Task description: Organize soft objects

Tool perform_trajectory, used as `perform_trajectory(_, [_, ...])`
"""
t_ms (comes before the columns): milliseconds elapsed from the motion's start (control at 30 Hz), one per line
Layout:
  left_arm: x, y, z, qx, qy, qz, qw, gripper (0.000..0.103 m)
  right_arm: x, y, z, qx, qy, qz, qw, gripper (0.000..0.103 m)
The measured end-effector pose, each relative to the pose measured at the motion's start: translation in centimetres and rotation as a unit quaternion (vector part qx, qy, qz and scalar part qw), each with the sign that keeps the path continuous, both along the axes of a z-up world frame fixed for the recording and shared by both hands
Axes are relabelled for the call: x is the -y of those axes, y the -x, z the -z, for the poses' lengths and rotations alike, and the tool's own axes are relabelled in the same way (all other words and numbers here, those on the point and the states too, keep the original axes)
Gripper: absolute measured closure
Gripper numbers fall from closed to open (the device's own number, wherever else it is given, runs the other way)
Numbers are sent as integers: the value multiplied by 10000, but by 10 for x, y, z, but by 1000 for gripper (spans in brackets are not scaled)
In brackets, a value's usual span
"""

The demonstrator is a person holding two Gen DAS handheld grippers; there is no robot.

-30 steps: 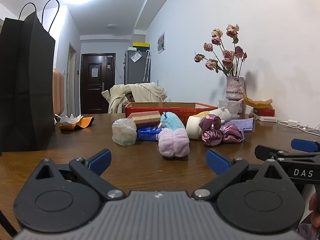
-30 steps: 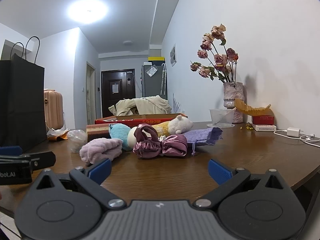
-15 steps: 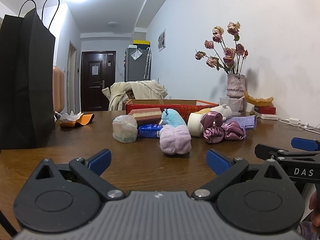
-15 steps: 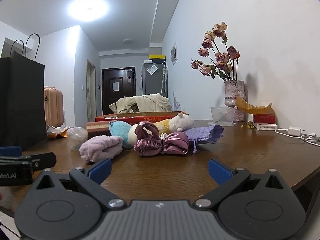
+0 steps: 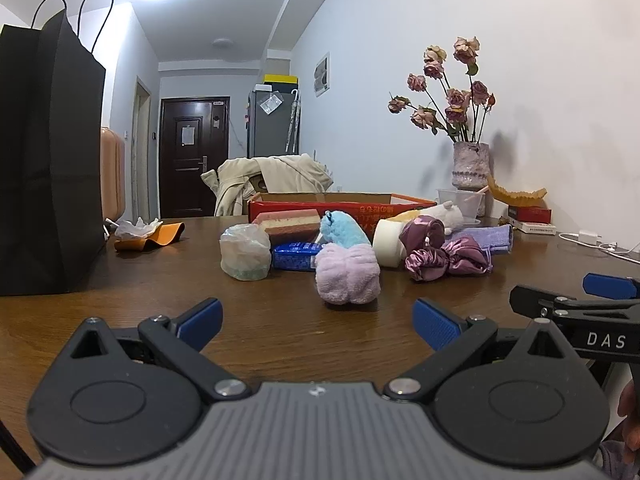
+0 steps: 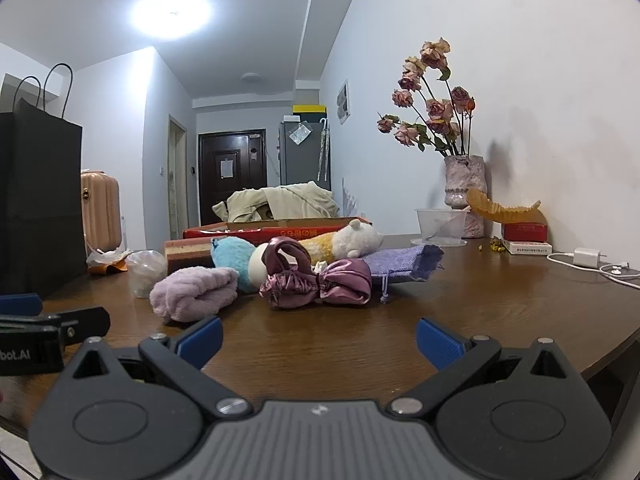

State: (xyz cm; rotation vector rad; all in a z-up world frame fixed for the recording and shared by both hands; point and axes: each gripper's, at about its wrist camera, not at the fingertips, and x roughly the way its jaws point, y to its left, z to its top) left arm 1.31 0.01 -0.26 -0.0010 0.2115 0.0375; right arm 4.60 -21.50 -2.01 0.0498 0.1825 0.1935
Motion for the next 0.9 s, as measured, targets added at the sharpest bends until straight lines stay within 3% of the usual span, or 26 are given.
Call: perform_trajectory(900, [3,-10,-11,26,-33,46,10000,0,7,-7,-7,151,-153,106,9997,0])
